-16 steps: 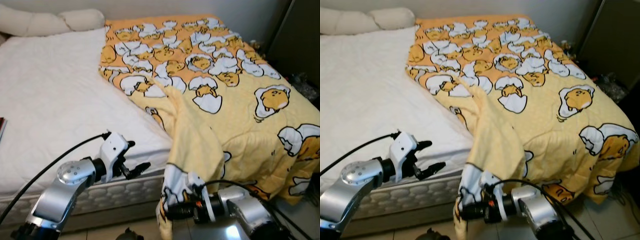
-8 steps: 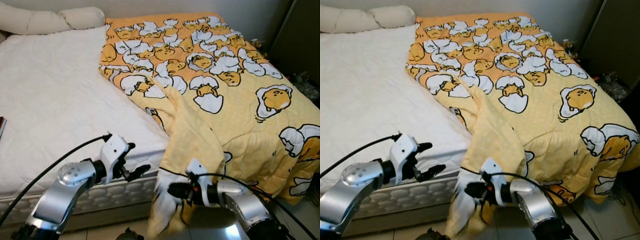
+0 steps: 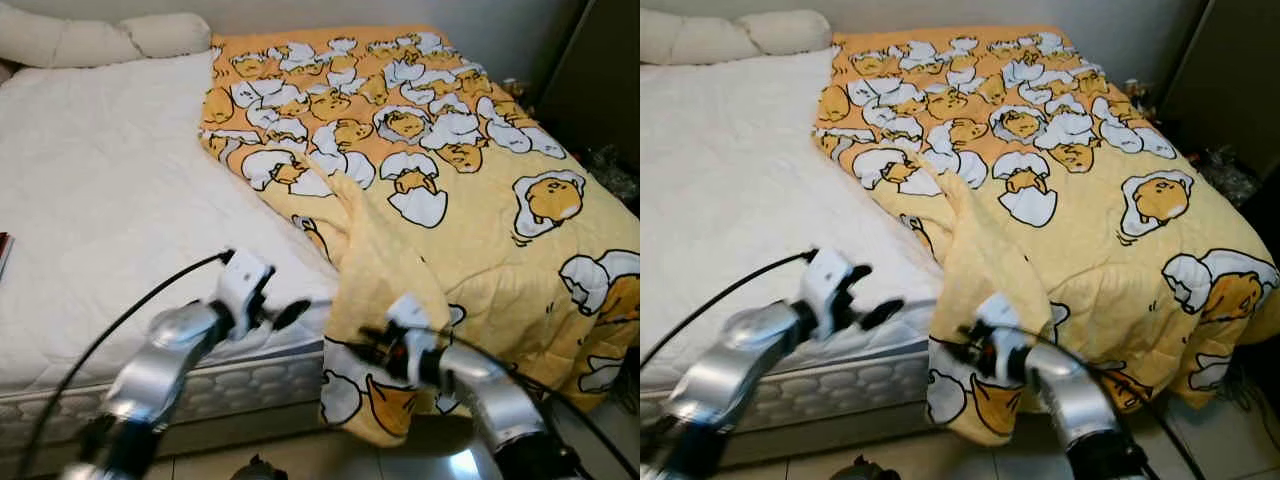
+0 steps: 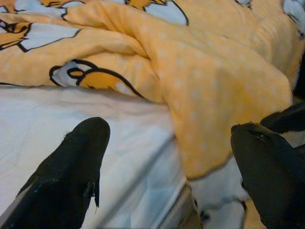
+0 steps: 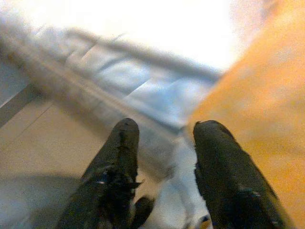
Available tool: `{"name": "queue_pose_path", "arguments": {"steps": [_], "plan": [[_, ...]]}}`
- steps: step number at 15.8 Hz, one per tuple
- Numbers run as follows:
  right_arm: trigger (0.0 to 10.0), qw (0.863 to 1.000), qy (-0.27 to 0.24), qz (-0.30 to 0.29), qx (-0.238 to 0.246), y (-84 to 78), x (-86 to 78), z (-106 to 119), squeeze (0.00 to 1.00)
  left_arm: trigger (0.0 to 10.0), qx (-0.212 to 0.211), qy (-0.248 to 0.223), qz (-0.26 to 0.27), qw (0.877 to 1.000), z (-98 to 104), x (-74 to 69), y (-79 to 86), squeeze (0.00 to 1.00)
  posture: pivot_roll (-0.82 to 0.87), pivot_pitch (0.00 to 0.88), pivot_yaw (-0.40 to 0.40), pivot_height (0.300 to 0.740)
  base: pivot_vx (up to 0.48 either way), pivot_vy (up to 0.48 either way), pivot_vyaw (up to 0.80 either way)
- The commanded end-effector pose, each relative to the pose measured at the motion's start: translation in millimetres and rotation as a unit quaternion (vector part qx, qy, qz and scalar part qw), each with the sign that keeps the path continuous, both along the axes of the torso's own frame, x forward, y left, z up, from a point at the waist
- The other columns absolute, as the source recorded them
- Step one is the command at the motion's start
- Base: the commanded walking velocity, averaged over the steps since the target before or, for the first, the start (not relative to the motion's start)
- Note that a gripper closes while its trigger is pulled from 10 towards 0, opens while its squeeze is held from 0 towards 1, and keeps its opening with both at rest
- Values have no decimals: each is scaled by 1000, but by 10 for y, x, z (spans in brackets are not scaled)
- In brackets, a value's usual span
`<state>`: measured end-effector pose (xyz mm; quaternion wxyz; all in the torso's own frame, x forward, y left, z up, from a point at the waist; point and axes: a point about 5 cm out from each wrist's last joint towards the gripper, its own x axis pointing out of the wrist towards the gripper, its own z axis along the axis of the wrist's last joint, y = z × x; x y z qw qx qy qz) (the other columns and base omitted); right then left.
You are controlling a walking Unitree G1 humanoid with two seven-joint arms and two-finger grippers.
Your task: Clean up the room
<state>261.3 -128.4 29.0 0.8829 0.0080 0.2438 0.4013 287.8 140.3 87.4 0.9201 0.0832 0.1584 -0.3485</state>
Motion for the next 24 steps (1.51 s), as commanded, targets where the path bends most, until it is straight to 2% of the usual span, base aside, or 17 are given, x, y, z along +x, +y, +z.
{"name": "queue_pose_path", "arguments": {"steps": [1, 2, 3, 5, 9, 10, 13, 15, 19, 21, 22, 23, 24], "plan": [[10000, 999, -31, -36, 11, -51, 87, 122, 1000, 10000, -16, 1, 12, 1000, -19, 70, -37, 212, -42, 0, 28, 740, 0, 0, 0], [10000, 995, -59, -76, -5, -166, 94, 182, 1000, 10000, -39, 16, 7, 999, -66, 152, -172, 1000, -78, 0, 47, 740, 0, 0, 0], [10000, 994, -64, -83, -10, -189, 90, 190, 1000, 10000, -41, 18, 7, 999, -75, 165, -196, 1000, -84, 0, 51, 740, 0, 0, 0], [10000, 987, -73, -136, -34, -315, 100, 211, 1000, 10000, -43, 16, 12, 999, -105, 232, -260, 1000, -118, 0, 64, 740, 0, 0, 0], [10000, 961, -81, -262, -46, -439, 189, 274, 1000, 10000, -34, 26, -12, 999, -207, 154, -262, 1000, -88, 0, 33, 740, 0, 0, 0], [10000, 958, -87, -269, -50, -435, 192, 289, 1000, 10000, -36, 36, -11, 999, -256, 164, -269, 1000, -86, 0, 33, 740, 0, 0, 0], [10000, 957, -101, -267, -49, -404, 167, 364, 1000, 10000, -62, 44, 15, 997, -291, 254, -281, 1000, -121, 0, 69, 740, 0, 0, 0], [10000, 960, -123, -247, -37, -404, 93, 512, 1000, 10000, -72, 36, 51, 995, -287, 352, -267, 1000, -140, 0, 80, 740, 0, 0, 0], [10000, 972, -141, -184, -21, -463, -97, 814, 1000, 10000, -78, 48, 90, 992, -356, 427, -235, 1000, -215, 93, 78, 740, 0, 0, 0], [10000, 978, -139, -144, -55, -520, -228, 930, 1000, 10000, -76, 56, 84, 992, -388, 432, -252, 0, -274, 155, 72, 740, 0, 0, 0], [10000, 979, -137, -135, -61, -571, -296, 1005, 961, 10000, -76, 62, 82, 992, -394, 443, -267, 0, -292, 187, 71, 740, 0, 0, 0], [10000, 980, -135, -129, -65, -593, -344, 1037, 0, 10000, -68, 63, 84, 992, -406, 446, -262, 0, -301, 202, 72, 740, 0, 0, 0], [10000, 981, -133, -128, -66, -608, -386, 1063, 0, 10000, -68, 66, 82, 992, -412, 446, -268, 0, -316, 222, 74, 740, 0, 0, 0]]}}
